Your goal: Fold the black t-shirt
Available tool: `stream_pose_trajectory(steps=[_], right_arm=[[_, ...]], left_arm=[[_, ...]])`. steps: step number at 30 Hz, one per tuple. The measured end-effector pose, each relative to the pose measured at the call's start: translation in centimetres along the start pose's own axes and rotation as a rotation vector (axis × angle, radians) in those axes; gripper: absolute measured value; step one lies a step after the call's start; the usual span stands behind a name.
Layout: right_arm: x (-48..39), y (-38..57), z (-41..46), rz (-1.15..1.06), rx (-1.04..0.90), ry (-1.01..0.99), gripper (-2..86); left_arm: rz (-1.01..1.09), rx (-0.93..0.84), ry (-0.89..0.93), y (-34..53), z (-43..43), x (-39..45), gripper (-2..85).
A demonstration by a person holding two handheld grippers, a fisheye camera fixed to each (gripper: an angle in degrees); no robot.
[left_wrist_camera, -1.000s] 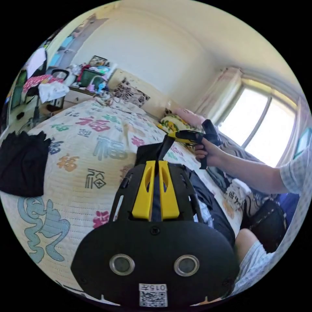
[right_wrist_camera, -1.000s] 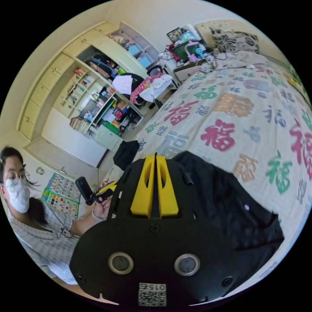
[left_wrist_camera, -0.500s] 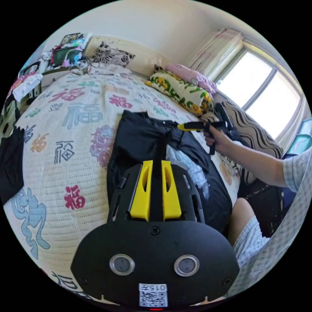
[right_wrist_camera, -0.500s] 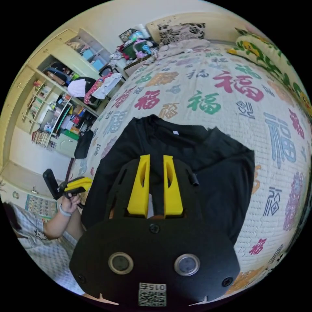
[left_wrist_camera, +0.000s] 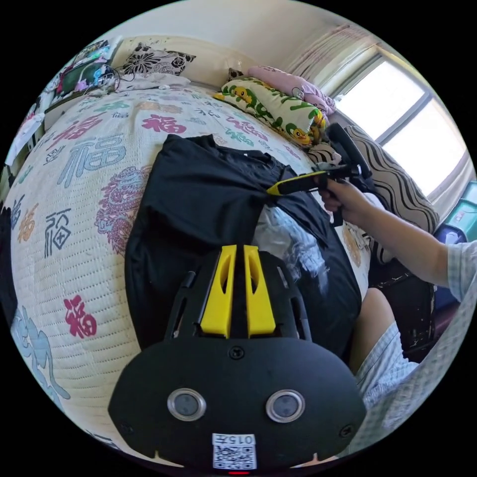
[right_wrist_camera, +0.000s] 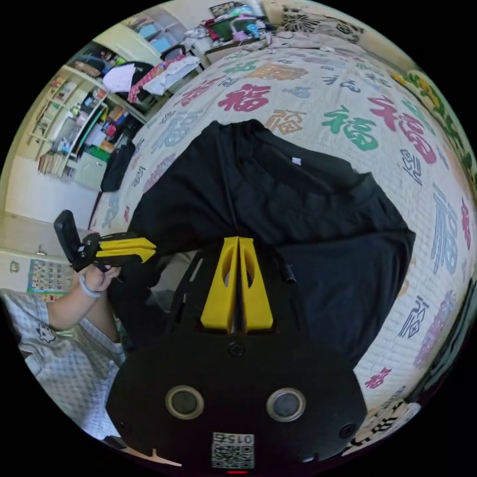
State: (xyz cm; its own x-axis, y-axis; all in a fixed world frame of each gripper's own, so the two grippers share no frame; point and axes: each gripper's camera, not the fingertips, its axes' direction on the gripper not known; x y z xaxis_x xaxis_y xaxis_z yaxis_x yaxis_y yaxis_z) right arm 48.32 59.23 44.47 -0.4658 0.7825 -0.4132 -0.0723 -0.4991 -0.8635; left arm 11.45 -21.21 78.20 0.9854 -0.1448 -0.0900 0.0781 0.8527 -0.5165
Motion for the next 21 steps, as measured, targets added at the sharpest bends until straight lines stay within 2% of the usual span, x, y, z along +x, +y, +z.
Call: stream_pose_trajectory(steps=[2,4,6,7,10,12,17,21], right_arm=[[0.0,1.1,-1.1,-0.003,0.077,-0.025,-0.7],[-0.7,1.4,-1.3,-0.043,0.109,-0.021,-0.7],[-1.2,1.3,-0.1,-0.061,0.042,0.011,-0.8],[-0.8,1.1,1.1,-0.021,-0.045,0.052,-0.9],[0.1,2.4,0.3,-0.013,0.004,0.007,-0.8],[1.2,3.7,-1.2,-0.017,0.078,0.035,-0.5],[7.2,5.6,-4.1,0.080,0.147,0.207,5.2],[9.9,5.3,-3.9,0.119,0.166,0.187,9.0]], left_arm=[[0.015,0.055,-0.006,-0.6,-0.7,0.7,0.7],[0.044,0.026,-0.029,-1.6,-0.4,1.3,0.5],[0.039,-0.137,-0.057,-2.8,1.9,1.2,0.1],[0.027,-0.153,-0.041,-3.0,2.2,1.0,0.0],[0.001,-0.135,0.037,-4.5,1.2,0.4,0.4],[0.083,-0.047,-0.032,-7.3,-0.6,0.8,3.0],[0.113,-0.006,-0.130,-16.3,-0.6,0.5,7.7],[0.140,-0.186,-0.169,-22.3,4.2,0.9,8.7]])
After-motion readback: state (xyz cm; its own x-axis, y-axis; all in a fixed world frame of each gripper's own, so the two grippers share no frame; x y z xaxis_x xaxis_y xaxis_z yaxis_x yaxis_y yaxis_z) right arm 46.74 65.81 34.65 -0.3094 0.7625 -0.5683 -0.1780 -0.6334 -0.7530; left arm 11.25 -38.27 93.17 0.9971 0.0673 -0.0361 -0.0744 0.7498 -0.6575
